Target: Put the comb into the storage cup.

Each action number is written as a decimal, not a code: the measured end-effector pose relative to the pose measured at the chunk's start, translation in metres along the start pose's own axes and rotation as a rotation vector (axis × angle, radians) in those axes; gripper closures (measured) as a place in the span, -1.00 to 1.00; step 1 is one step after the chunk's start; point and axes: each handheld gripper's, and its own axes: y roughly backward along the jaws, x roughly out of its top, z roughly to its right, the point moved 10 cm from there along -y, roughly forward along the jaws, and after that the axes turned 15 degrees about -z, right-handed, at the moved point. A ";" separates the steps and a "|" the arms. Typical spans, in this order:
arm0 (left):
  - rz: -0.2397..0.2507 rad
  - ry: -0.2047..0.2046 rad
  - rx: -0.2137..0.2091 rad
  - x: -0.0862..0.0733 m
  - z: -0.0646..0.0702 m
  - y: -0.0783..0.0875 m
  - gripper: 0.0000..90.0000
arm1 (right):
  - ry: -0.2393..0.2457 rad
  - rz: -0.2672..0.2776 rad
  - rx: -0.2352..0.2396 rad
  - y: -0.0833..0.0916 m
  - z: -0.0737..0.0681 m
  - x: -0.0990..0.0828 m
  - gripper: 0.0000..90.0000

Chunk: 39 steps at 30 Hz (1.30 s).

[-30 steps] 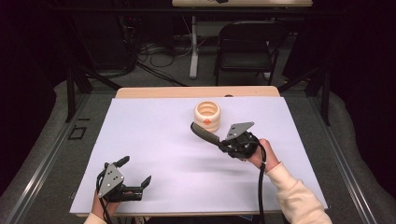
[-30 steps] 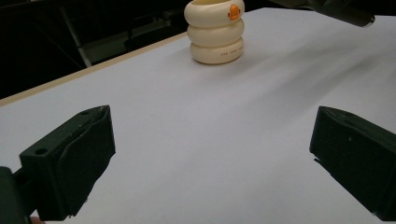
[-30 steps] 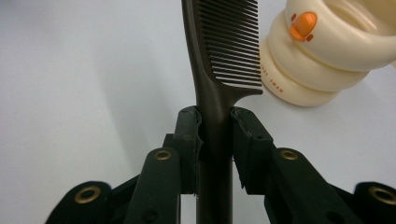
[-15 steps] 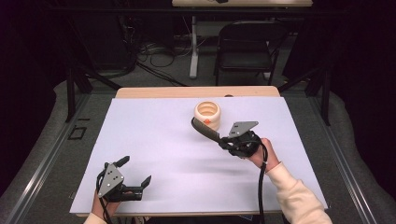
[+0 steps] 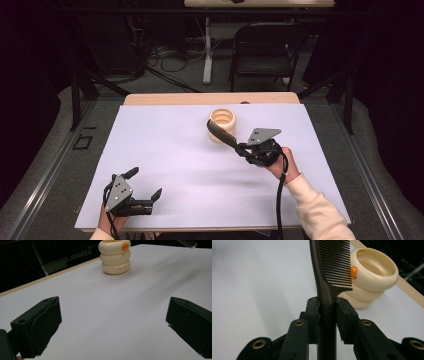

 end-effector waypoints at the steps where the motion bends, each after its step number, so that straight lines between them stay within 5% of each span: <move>1: -0.001 -0.001 0.000 0.000 0.000 0.000 -0.99 | -0.002 0.004 -0.004 0.000 0.001 0.000 0.61; 39: -0.005 0.000 0.000 0.000 0.001 -0.001 -0.99 | -0.063 0.109 -0.119 0.004 0.023 0.019 0.62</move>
